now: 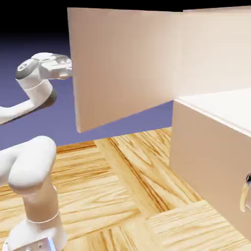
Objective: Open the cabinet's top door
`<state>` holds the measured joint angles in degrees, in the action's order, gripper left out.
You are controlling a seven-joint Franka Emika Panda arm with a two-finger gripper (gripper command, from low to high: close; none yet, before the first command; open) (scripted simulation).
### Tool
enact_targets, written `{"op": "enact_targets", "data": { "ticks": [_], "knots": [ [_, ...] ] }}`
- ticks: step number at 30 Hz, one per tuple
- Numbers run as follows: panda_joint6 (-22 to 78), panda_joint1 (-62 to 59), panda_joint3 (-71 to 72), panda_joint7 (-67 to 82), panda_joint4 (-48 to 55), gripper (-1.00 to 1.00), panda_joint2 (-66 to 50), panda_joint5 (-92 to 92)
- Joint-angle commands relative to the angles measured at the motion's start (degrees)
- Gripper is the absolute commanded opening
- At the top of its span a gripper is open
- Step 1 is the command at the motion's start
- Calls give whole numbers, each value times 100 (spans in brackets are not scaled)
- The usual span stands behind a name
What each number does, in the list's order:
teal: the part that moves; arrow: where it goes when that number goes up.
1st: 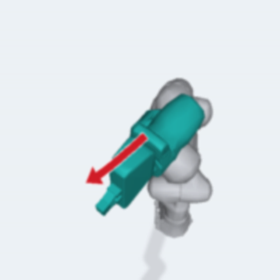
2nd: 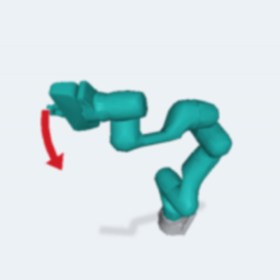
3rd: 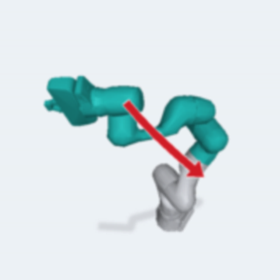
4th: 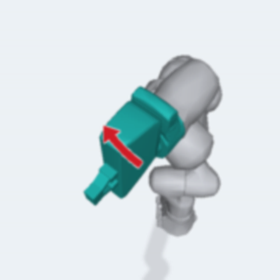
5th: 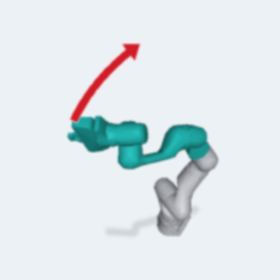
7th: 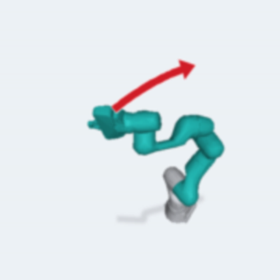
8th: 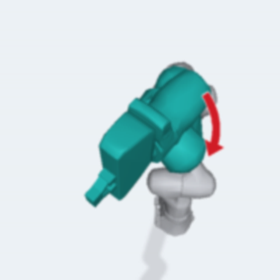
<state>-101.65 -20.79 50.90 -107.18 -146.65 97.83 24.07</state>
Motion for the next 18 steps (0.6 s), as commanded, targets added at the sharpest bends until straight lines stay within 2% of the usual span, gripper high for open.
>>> {"op": "enact_targets", "data": {
  "ticks": [1,18],
  "knots": [
    [229,-104,105,9,206,-100,-23,-63],
    [3248,-2275,931,384,3736,-100,-392,-517]
  ]
}}
